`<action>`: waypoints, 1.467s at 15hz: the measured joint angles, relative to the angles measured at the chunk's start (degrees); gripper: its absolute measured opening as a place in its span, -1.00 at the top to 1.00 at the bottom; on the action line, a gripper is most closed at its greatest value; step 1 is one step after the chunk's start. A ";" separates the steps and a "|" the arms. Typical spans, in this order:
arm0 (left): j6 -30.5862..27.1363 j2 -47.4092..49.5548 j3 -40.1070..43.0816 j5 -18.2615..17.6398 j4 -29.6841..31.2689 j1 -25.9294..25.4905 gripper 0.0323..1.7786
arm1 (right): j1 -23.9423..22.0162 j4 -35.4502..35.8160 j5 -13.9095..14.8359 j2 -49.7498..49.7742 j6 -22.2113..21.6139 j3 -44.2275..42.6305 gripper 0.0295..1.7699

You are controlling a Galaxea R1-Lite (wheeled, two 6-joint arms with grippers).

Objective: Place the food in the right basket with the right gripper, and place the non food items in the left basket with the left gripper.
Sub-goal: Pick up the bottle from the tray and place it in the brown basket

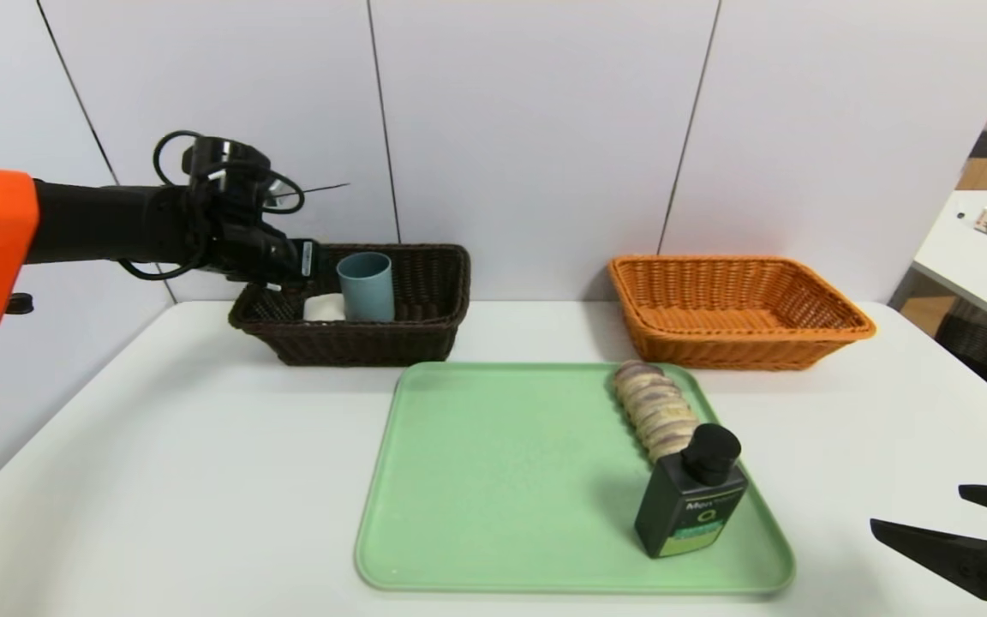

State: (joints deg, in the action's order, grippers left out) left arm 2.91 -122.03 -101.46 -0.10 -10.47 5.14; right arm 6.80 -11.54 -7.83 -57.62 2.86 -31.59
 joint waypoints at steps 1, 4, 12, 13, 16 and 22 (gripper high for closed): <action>-0.11 1.19 -0.46 -0.04 -0.22 0.02 -0.73 | -0.16 0.02 -0.02 0.00 0.02 -0.09 -0.92; -0.24 4.80 -2.86 0.10 -2.12 0.04 -0.79 | -0.30 0.00 -0.09 0.16 0.05 -0.16 -0.92; 3.45 17.24 3.56 0.28 -6.31 11.58 -0.87 | -0.33 0.37 -0.11 0.49 0.02 0.20 -0.92; 4.36 18.66 5.85 0.39 -6.23 14.69 -0.88 | -0.33 0.37 -0.13 0.71 0.02 0.26 -0.92; 8.19 21.67 10.29 2.44 -5.92 24.78 -0.88 | -0.33 0.39 -0.11 1.37 0.00 0.59 -0.92; 13.51 23.55 15.25 9.16 -5.79 41.46 -0.90 | -0.33 0.41 -0.02 2.28 -0.91 1.51 -0.92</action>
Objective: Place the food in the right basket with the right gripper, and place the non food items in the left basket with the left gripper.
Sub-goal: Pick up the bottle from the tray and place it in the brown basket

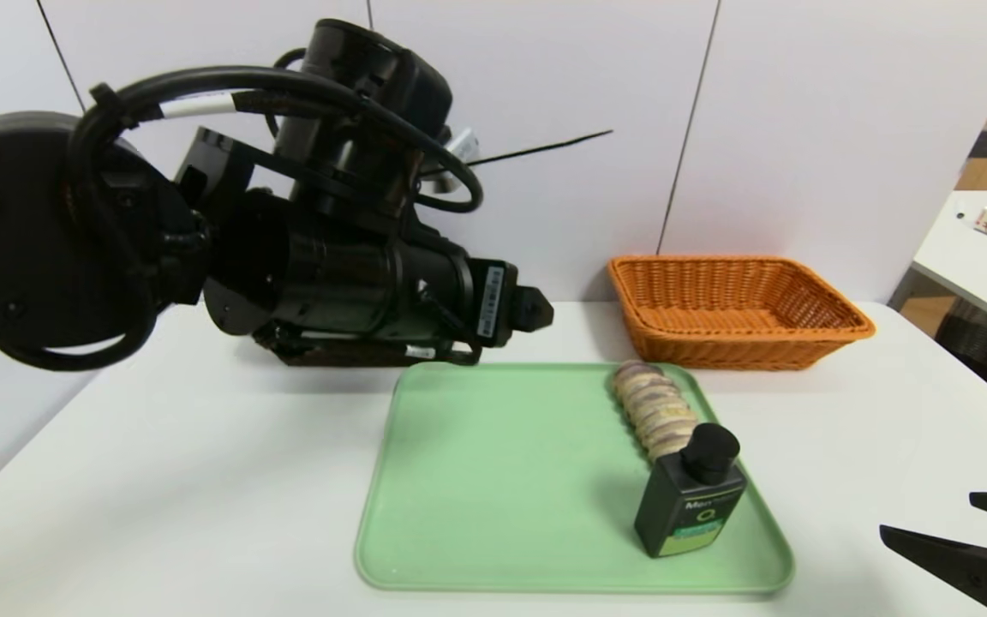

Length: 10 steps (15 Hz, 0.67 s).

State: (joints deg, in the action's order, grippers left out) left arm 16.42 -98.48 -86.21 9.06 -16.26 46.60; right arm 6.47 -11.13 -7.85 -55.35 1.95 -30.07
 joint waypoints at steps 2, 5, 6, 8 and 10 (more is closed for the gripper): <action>0.66 0.33 3.04 -1.23 0.54 3.89 -0.90 | 0.00 0.00 0.00 0.02 -0.02 0.09 -0.92; -0.68 0.44 10.41 -7.08 6.92 6.31 -0.90 | 0.00 0.63 -0.09 -0.11 0.05 0.09 -0.92; -1.88 0.40 13.40 -9.39 10.05 6.67 -0.90 | 0.00 1.54 -0.09 -0.22 0.09 0.04 -0.92; -5.24 0.27 19.76 -13.32 17.82 7.00 -0.90 | 0.00 2.01 -0.02 -0.46 0.11 0.04 -0.92; -9.86 -0.39 24.99 -15.70 26.54 7.30 -0.90 | 0.00 2.04 -0.06 -0.79 0.09 0.04 -0.92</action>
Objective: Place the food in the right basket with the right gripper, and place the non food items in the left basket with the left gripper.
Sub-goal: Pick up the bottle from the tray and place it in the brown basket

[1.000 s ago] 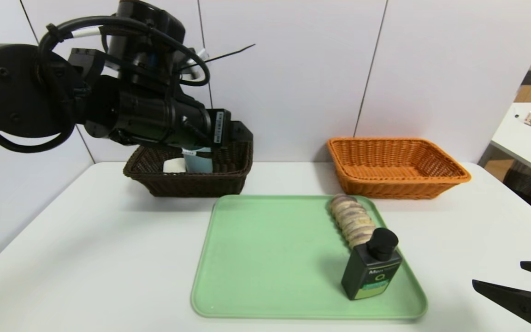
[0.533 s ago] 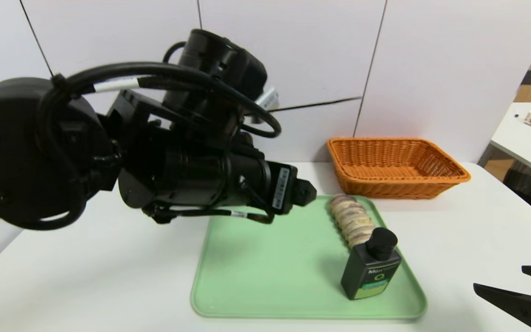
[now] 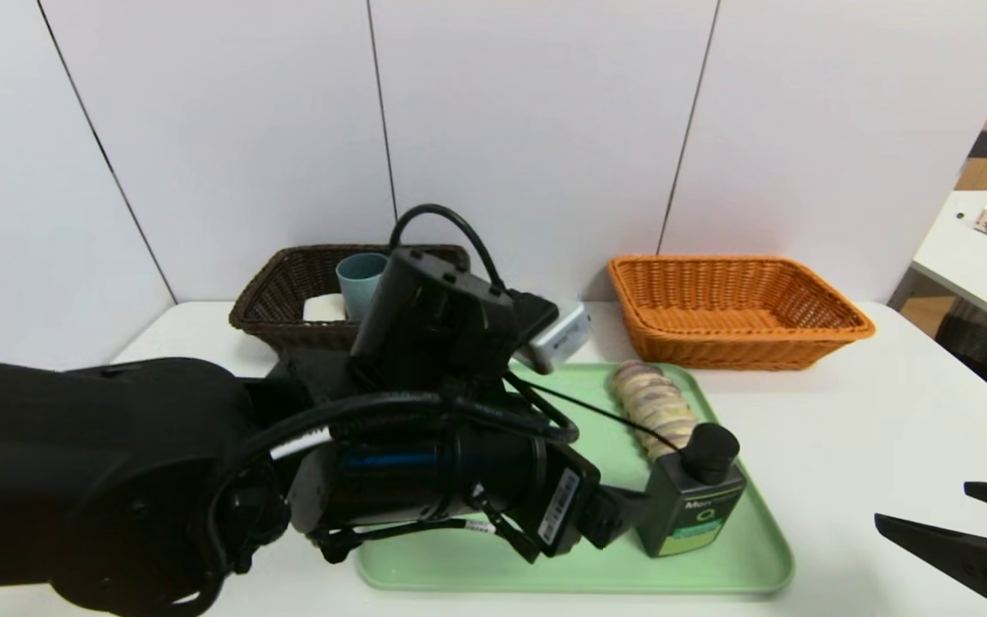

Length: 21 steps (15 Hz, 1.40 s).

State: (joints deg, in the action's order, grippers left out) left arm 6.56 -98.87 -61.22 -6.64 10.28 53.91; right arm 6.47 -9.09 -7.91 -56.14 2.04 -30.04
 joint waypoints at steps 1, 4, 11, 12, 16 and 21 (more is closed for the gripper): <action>-2.07 -0.52 1.77 -0.35 3.89 0.06 -0.90 | 0.00 0.04 0.04 -0.12 0.00 0.00 -0.92; -5.99 -2.76 5.08 -3.28 13.23 0.13 -0.90 | 0.00 0.04 0.17 -0.33 0.02 0.05 -0.92; -5.88 -9.98 5.24 -5.23 25.05 1.66 -0.90 | -0.09 0.02 0.26 -0.48 0.02 0.02 -0.92; -5.92 -11.19 5.13 -5.21 26.16 1.99 -0.90 | -0.15 0.00 0.26 -0.48 0.05 0.05 -0.92; -5.88 -15.03 4.58 -5.14 27.59 3.34 -0.90 | -0.78 0.02 0.17 -0.44 0.13 0.28 -0.92; -5.19 -19.69 1.52 -5.06 29.55 5.05 -0.90 | -1.24 0.00 0.21 -0.17 0.09 1.02 -0.92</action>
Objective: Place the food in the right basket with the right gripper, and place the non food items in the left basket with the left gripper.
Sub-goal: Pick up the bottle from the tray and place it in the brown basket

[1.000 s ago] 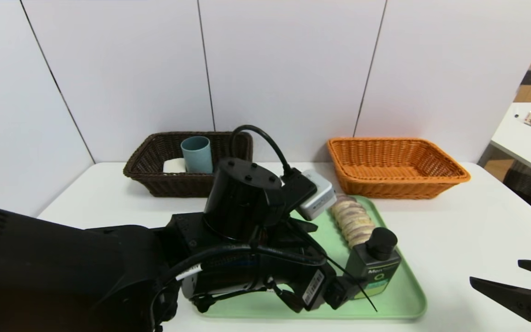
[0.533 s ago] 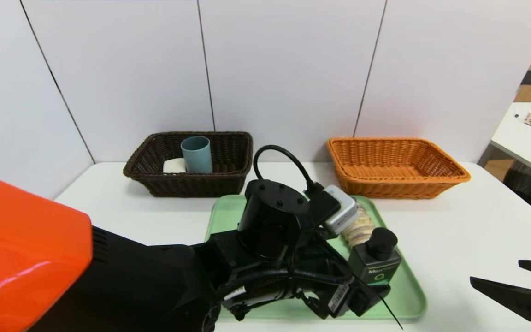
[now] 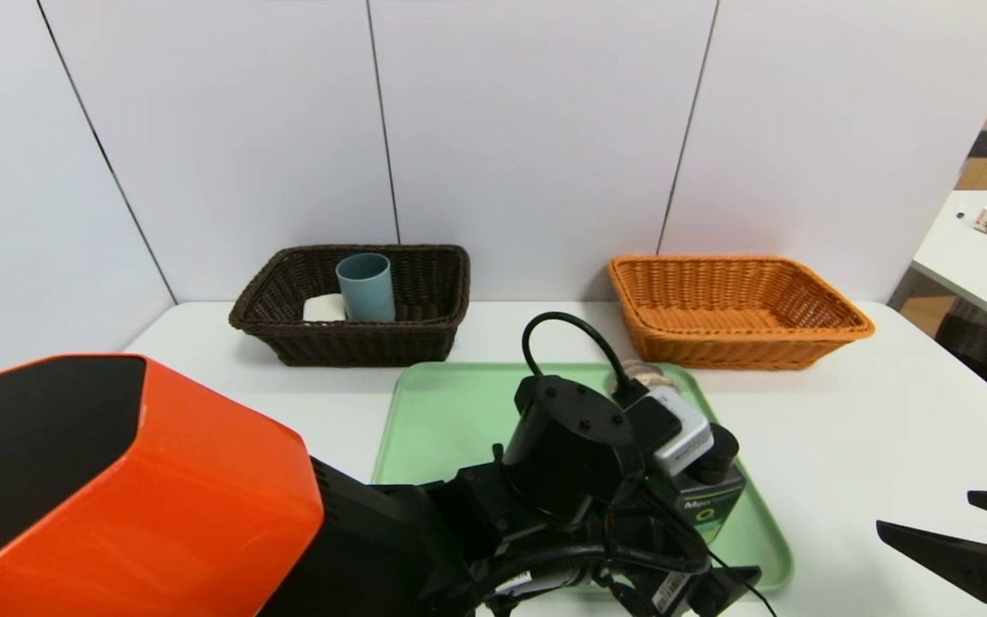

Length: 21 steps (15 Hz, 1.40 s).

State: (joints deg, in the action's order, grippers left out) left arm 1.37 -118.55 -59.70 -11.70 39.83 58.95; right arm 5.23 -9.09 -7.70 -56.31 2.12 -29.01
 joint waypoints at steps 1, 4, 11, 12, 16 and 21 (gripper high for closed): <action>0.09 -0.63 -0.74 0.00 0.02 0.20 -0.90 | -0.38 0.02 -0.04 0.05 0.02 0.05 -0.92; 0.09 -1.78 -1.96 -0.01 -0.02 0.66 -0.90 | -0.72 0.02 -0.04 0.06 0.05 0.11 -0.92; 0.43 -2.69 -2.65 0.10 -0.13 0.72 0.04 | -0.79 0.02 -0.15 0.06 0.11 0.44 -0.92; 0.50 -2.73 -2.89 0.10 -0.20 0.72 0.15 | -0.77 0.00 -0.12 0.06 0.09 0.44 -0.92; 0.69 -2.32 -3.11 0.46 -0.52 0.66 0.34 | -0.77 0.02 -0.12 0.06 0.05 0.44 -0.92; 0.39 1.60 -3.61 0.77 -2.60 -1.54 0.34 | -0.88 0.09 -0.12 0.05 0.00 0.77 -0.92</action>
State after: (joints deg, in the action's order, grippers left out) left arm 1.76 -116.96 -63.31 -10.93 37.23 57.42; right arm 4.35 -9.01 -7.83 -56.26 2.12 -28.25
